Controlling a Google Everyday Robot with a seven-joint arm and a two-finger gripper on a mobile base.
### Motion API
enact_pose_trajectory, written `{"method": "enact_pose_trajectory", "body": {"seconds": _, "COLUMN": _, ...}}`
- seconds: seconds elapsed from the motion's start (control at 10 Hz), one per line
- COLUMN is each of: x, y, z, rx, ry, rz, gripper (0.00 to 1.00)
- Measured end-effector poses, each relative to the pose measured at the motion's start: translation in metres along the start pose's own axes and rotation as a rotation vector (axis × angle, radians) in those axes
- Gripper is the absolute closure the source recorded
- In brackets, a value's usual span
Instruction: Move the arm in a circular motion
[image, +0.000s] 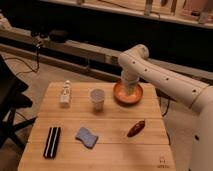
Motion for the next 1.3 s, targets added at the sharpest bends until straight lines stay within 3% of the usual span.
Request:
{"method": "enact_pose_trajectory", "body": {"seconds": 0.4, "x": -0.013, "y": 0.009, "z": -0.003, "rx": -0.016, "ry": -0.016, "rz": 0.001, "gripper": 0.80}}
{"method": "enact_pose_trajectory", "body": {"seconds": 0.8, "x": -0.043, "y": 0.013, "z": -0.004, "rx": -0.023, "ry": -0.043, "rz": -0.010, "gripper": 0.80}}
{"method": "enact_pose_trajectory", "body": {"seconds": 1.1, "x": -0.051, "y": 0.041, "z": -0.011, "rx": -0.050, "ry": -0.049, "rz": 0.011, "gripper": 0.80}}
{"method": "enact_pose_trajectory", "body": {"seconds": 1.3, "x": -0.059, "y": 0.040, "z": -0.011, "rx": -0.049, "ry": -0.054, "rz": 0.009, "gripper": 0.80}}
